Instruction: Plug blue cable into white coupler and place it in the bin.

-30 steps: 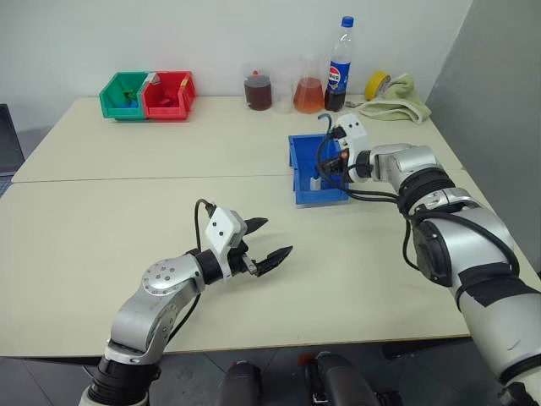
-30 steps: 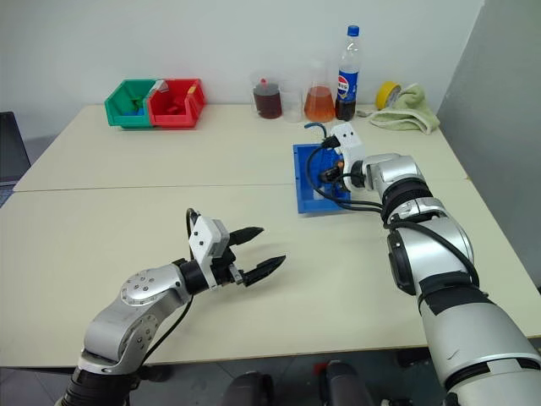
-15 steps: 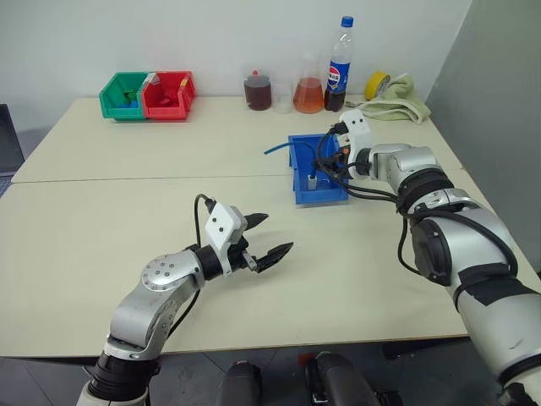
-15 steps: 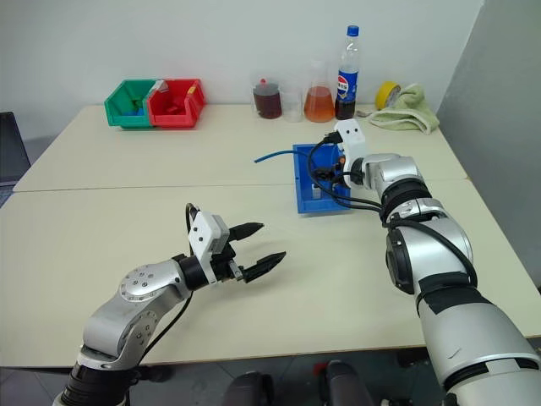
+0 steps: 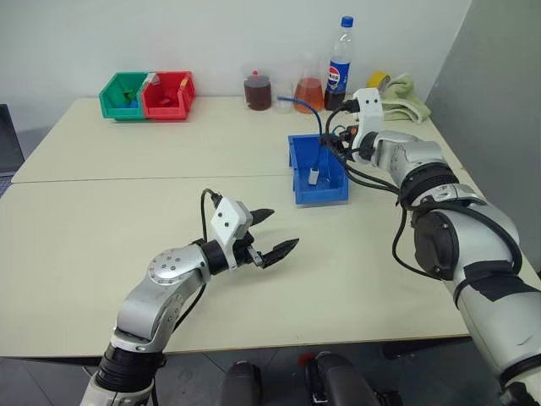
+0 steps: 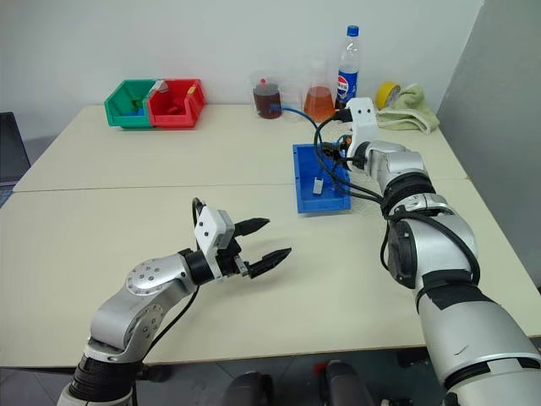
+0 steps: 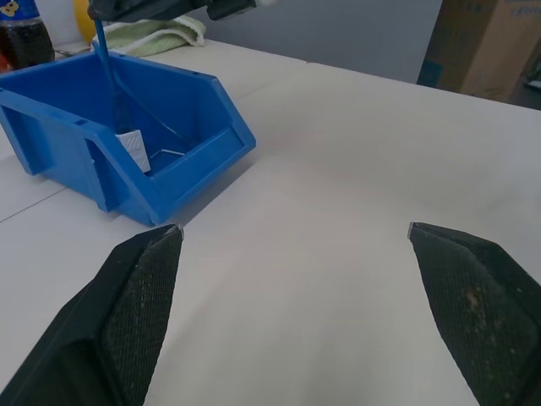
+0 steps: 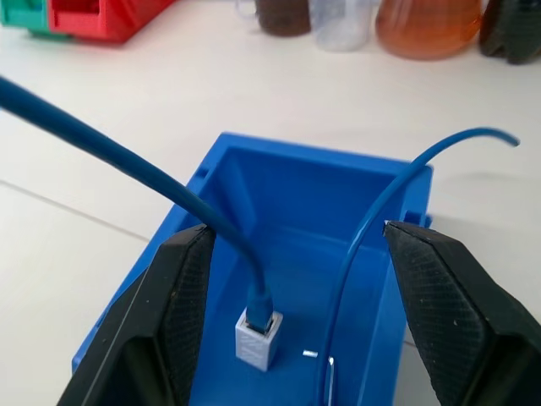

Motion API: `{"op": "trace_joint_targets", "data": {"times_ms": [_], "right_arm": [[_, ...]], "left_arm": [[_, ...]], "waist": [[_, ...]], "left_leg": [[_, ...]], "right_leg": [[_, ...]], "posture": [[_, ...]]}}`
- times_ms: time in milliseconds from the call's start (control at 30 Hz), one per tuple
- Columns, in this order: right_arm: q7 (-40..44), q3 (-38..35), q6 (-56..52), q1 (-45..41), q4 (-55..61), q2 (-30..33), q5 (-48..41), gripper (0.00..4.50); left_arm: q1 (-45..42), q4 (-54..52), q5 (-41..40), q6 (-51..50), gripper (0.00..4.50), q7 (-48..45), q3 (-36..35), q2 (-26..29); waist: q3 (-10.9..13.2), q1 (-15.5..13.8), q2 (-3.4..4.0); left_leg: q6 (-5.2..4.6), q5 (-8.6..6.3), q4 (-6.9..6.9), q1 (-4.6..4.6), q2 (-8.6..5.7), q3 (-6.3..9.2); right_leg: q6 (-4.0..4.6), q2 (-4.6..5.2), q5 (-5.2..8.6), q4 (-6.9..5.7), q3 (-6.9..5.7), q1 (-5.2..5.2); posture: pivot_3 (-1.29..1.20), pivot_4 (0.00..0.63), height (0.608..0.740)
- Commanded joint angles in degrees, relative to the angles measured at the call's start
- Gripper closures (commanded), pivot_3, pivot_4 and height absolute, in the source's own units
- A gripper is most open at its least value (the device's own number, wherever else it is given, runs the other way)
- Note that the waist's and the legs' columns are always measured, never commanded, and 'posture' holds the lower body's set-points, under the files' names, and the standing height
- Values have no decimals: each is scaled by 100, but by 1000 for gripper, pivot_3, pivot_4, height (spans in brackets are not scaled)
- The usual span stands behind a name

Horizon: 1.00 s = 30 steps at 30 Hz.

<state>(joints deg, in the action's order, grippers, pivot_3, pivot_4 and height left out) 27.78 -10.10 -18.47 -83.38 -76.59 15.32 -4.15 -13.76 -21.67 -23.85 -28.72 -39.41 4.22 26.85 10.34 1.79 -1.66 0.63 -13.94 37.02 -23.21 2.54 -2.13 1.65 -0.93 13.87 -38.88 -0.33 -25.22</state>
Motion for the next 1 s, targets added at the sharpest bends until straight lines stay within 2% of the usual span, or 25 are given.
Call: {"op": "trace_joint_targets", "data": {"times_ms": [33, 300, 533, 600, 733, 900, 1000], "right_arm": [[-154, -218, 225, -282, 139, 91, -132, 1144], [18, -165, 514, -354, 228, 152, -36, 1144], [1118, 124, 196, -15, 1024, 340, -95, 1144], [1374, 243, -151, 479, 1916, 407, -169, 1144], [1374, 424, -1458, 2227, 5095, 473, -541, 1144], [776, 489, -2405, 4421, 8339, 456, -698, 1144], [220, 383, -2673, 5339, 9531, 331, -675, 1144]], "left_arm": [[-113, -45, -37, 44, 0, -3, -39, -28], [-162, 28, -1, 91, 0, -13, 16, -77], [127, -140, 14, -108, 0, 181, -143, 37], [285, -236, 17, -216, 0, 340, -226, 63], [608, -411, 97, -374, 0, 759, -379, 18], [1033, -587, 425, -481, 0, 1473, -551, -119], [1235, -673, 678, -465, 0, 1955, -690, -257]], "waist": [[0, 1, 0], [0, 1, 0], [0, 0, 0], [-1, -2, 0], [-2, -38, -3], [-1, -48, -1], [-2, -19, -2]], "left_leg": [[0, 0, 0, 1, 0, -1], [0, 0, -1, 2, -1, -2], [0, 0, -1, 3, 0, -3], [0, 0, -2, 4, 0, -3], [0, 0, -2, 6, 2, 11], [3, 1, 1, 4, 1, 10], [6, 2, -2, 21, 3, 9]], "right_leg": [[0, 0, 0, 0, 0, 0], [1, 0, 0, 0, 3, 0], [1, 0, -1, 0, 3, 0], [0, 0, 0, 0, 4, 1], [-5, 2, 3, 4, -7, 12], [-7, 5, 4, -5, -8, 6], [-9, 5, 5, -6, -7, 17]], "posture": [[0, 150, 740], [0, 150, 740], [0, 150, 740], [0, 150, 740], [0, 150, 740], [0, 150, 740], [0, 150, 740]]}}
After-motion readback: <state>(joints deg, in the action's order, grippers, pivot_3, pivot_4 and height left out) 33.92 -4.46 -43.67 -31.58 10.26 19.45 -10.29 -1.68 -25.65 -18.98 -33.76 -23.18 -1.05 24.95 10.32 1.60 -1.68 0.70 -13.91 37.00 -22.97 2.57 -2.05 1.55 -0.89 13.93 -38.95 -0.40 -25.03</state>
